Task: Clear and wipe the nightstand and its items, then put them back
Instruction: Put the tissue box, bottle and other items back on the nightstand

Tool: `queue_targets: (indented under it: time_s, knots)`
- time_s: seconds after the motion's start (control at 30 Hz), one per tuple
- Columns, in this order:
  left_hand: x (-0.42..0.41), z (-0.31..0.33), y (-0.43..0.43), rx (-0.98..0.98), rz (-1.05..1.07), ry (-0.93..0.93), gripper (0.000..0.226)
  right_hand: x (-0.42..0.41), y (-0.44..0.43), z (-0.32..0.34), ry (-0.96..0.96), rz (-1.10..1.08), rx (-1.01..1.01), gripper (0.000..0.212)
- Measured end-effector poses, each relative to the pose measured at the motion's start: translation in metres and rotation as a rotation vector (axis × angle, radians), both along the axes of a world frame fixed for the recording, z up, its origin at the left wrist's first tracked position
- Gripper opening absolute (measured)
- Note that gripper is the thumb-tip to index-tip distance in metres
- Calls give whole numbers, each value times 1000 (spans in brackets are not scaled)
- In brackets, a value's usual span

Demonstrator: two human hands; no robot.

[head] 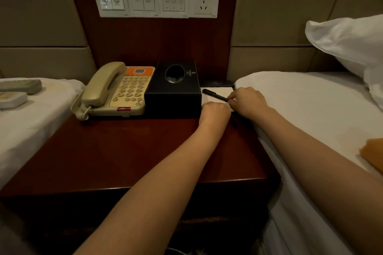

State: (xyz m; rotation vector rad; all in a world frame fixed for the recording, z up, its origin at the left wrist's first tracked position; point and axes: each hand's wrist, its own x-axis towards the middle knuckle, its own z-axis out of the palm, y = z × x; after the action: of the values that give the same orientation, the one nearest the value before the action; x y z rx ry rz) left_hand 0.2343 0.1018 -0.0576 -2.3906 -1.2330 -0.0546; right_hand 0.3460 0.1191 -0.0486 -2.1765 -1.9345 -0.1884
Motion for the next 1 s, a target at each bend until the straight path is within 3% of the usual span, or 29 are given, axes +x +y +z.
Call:
queue_targets:
  time_s: [0.13, 0.27, 0.47, 0.77, 1.0]
  knots:
    - [-3, -1, -4, -36, -9, -52, 29, 1, -2, 1, 46, -10, -23, 31]
    - [-16, -3, -13, -50, -18, -153, 36, -2, -10, 4, 224, -10, 11, 43]
    - [-52, 9, -38, 5, -141, -31, 50, -18, -41, 10, 456, 31, 135, 34]
    - [-143, 62, -68, 48, 63, -114, 46, -94, -82, 39, 693, 91, 257, 29]
    - [-234, 83, -88, 15, 309, -192, 41, -199, -88, 71, 699, 247, 235, 22]
